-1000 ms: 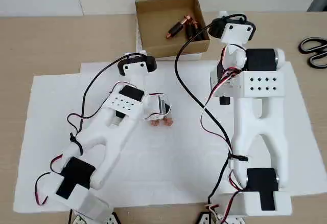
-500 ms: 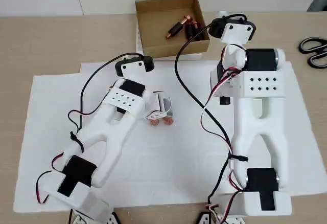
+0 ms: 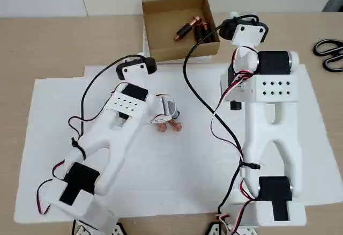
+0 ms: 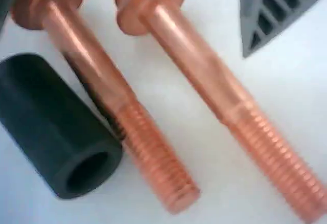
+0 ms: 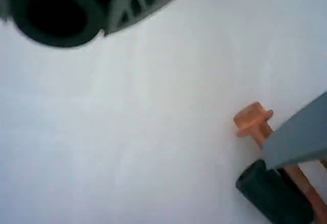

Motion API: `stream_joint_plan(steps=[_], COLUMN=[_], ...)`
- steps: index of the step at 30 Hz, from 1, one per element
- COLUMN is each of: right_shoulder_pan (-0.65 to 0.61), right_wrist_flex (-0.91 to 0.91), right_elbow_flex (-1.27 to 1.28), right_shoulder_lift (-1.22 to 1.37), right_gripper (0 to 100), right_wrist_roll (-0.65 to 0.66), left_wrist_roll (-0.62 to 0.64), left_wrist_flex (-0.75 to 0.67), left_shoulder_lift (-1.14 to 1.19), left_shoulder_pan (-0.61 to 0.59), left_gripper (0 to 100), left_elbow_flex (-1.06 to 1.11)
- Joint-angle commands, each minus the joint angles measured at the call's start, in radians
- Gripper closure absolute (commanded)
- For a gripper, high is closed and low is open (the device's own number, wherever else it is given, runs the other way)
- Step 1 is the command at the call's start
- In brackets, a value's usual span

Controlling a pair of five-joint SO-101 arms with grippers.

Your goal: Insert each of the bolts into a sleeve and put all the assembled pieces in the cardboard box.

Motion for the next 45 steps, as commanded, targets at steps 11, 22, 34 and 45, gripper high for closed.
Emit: stream_joint_plan(steps=[11,22,34,45], right_shoulder_pan=[0.01,0.01,0.01,0.01], right_wrist_flex=[-0.005,-0.007,-0.005,-0.002], right_elbow_flex=[-0.005,-0.005,-0.005,-0.005], right_shoulder_lift=[-0.045,-0.045,-0.045,-0.045], right_gripper=[99.5,99.5,99.5,99.5], right_wrist_roll=[0.011,0.011,0.011,0.011], left_wrist_roll=[0.0,0.0,0.0,-0.094], left_wrist_flex=[-0.064,-0.141,-0.155,-0.115], left_shoulder_lift=[-0.003,-0.005,-0.003,0.143], left_shoulder_pan=[-0.008,-0.008,-0.008,0.002], left_gripper=[71,71,87,88], left_elbow_flex=[0.056,0.096,0.099,0.035])
